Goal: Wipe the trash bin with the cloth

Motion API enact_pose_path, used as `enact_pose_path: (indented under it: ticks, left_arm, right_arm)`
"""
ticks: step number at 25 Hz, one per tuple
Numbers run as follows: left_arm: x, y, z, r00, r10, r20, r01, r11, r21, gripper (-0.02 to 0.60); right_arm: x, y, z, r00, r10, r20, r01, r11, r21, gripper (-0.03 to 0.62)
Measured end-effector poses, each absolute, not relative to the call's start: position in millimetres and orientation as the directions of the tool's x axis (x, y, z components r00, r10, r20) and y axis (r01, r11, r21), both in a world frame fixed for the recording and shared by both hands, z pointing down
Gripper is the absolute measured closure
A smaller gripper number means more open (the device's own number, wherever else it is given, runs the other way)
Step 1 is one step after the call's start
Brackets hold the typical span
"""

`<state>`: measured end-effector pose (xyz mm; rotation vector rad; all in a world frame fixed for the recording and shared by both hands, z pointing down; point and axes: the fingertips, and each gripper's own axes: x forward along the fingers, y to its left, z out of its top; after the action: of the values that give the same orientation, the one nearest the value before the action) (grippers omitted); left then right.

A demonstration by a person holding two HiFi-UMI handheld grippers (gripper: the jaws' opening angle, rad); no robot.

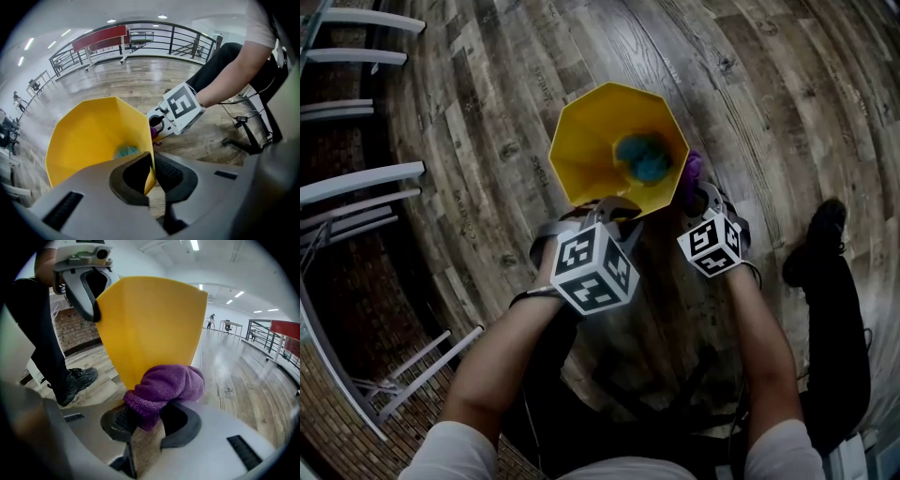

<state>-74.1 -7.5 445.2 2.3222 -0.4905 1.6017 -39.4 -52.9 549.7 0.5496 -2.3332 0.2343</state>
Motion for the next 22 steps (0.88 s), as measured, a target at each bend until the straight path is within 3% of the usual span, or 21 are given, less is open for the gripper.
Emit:
enact_pose_path:
  ticks: [14,22]
  left_arm:
    - [-71,-7,445,0.331,-0.118,0.936,-0.456,-0.889,0.05,0.561]
    - [-72,-6,445,0.333,-0.115,0.936,-0.472,-0.88,0.06,0.56]
  right_arm:
    - [-47,-65,643,-0.548,-0.245,0.8,-0.537,0.836,-0.112,0.487]
    - [-47,-67,673,-0.483,-0.186,0.855,-0.508,0.856,-0.1,0.487]
